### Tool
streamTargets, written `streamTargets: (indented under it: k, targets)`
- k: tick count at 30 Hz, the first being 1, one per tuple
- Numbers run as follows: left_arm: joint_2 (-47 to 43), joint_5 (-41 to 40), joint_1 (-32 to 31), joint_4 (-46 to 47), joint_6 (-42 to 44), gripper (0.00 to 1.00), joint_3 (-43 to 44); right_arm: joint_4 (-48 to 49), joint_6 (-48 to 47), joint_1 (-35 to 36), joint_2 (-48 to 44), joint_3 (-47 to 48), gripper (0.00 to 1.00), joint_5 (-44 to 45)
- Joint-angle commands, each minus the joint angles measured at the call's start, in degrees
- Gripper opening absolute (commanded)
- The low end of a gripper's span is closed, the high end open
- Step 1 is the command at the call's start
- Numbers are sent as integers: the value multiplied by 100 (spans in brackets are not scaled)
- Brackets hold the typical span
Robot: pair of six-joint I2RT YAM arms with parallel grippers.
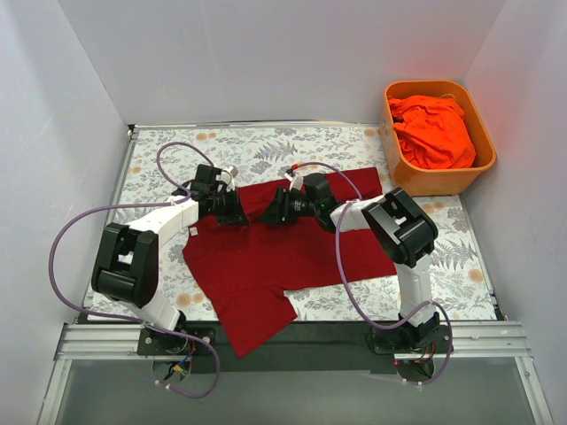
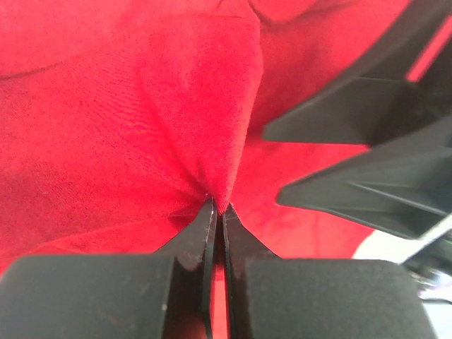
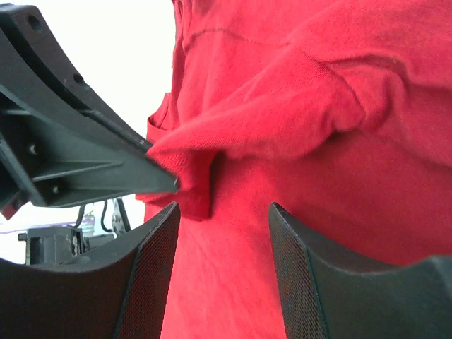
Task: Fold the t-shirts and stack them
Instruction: Fold the tshirt
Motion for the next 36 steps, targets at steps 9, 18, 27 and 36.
streamTargets:
  k: [9, 18, 27, 36]
  targets:
    - [139, 1828, 816, 360, -782, 0, -501, 729, 311, 122, 437, 409, 50, 8]
    - [342, 2198, 1097, 580, -915, 0, -685, 879, 302, 192, 753, 629, 45, -10]
    - [342, 2312, 1141, 694, -1011, 0, -694, 958, 311, 236, 929, 664, 43, -27]
    - [342, 2453, 1194, 791, -1099, 0, -729, 1247, 267, 236, 999, 708, 37, -106]
